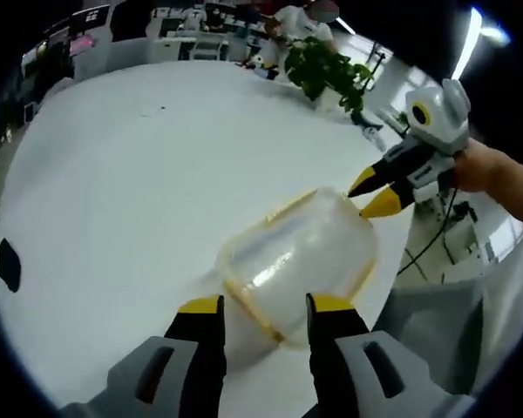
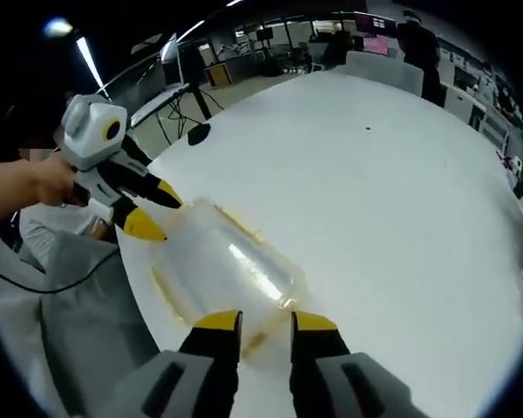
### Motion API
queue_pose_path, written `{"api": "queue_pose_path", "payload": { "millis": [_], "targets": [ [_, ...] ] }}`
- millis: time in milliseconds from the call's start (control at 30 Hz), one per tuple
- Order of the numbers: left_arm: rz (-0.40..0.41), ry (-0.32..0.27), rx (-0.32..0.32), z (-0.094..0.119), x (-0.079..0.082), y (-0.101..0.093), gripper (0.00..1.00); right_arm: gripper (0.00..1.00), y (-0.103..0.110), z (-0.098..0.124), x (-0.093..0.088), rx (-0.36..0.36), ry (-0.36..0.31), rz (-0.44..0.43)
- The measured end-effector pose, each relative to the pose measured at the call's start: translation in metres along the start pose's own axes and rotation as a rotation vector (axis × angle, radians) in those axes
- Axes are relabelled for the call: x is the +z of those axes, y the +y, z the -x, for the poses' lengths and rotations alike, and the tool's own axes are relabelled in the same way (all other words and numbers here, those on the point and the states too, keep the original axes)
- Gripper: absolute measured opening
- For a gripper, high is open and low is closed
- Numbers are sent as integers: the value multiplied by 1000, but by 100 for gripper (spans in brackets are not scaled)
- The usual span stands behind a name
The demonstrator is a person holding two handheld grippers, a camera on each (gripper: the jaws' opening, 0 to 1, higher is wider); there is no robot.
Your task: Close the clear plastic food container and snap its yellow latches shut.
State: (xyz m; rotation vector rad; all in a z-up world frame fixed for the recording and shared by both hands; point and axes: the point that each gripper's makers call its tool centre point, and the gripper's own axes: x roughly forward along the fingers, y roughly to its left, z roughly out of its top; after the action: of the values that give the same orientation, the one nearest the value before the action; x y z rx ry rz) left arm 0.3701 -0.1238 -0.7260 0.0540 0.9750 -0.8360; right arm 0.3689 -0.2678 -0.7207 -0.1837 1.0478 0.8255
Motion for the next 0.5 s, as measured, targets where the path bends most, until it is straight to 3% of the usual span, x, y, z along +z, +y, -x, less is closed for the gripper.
{"api": "queue_pose_path", "payload": {
  "millis": [233, 333, 400, 500],
  "targets": [
    [-147, -27, 12, 9, 14, 2, 30, 17, 1, 6, 9, 1, -7, 151],
    [-192, -35, -11, 12, 21, -5, 29, 17, 9, 8, 16, 26, -28, 210],
    [-271, -30, -35, 11, 25, -12, 29, 16, 14, 8, 21, 42, -37, 277],
    [-305, -24, -72, 7, 30, -23, 27, 14, 23, 7, 26, 66, -41, 334]
  ]
}}
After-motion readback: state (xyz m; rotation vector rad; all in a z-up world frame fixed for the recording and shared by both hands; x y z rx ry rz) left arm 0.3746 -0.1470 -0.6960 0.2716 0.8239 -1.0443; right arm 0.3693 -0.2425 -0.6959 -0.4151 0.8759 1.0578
